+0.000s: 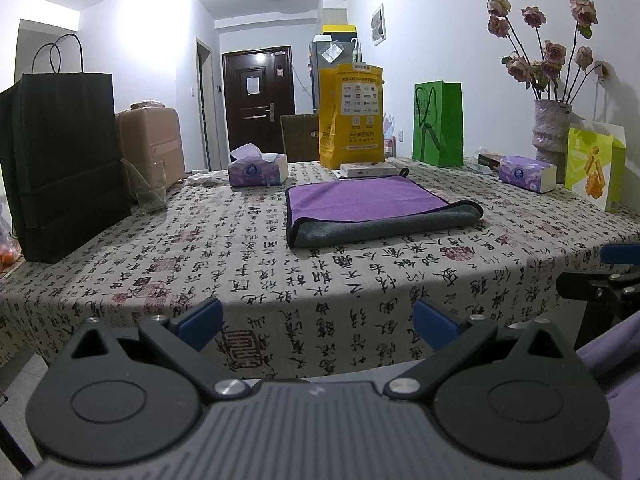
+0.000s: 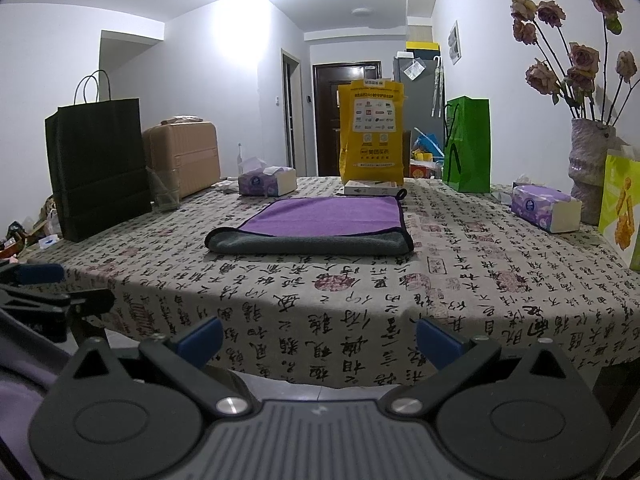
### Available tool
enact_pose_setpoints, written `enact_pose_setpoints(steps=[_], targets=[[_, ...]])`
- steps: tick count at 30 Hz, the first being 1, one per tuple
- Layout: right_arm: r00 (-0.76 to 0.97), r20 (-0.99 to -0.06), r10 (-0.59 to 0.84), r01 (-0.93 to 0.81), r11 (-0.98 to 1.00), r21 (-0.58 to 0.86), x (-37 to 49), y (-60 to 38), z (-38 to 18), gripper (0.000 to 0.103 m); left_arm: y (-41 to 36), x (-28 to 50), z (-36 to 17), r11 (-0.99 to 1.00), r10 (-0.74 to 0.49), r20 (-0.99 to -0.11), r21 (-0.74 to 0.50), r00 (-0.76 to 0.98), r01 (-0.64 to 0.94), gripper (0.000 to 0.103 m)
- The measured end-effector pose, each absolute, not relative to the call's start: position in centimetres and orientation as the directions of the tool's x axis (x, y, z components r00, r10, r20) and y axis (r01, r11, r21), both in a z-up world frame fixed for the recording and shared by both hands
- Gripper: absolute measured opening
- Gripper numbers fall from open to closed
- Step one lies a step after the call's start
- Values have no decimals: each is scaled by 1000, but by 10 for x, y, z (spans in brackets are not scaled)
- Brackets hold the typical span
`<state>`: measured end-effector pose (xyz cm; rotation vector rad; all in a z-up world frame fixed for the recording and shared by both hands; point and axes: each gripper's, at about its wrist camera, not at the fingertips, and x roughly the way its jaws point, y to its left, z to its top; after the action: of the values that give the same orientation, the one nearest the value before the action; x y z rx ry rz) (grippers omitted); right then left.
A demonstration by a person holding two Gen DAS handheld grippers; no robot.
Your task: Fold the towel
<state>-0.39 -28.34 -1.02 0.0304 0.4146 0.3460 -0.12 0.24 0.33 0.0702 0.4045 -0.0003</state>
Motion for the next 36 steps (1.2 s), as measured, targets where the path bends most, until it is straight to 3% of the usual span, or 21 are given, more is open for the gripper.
enact_pose_setpoints(steps=[19, 36], targets=[[875, -380, 301, -291, 953, 85, 17, -285, -6, 103, 8, 22, 3, 998, 27, -402, 66, 915, 0, 103], [909, -353, 222, -218, 975, 53, 103, -293, 3, 103, 30, 109, 8, 997, 77, -434, 38, 898, -67, 103]])
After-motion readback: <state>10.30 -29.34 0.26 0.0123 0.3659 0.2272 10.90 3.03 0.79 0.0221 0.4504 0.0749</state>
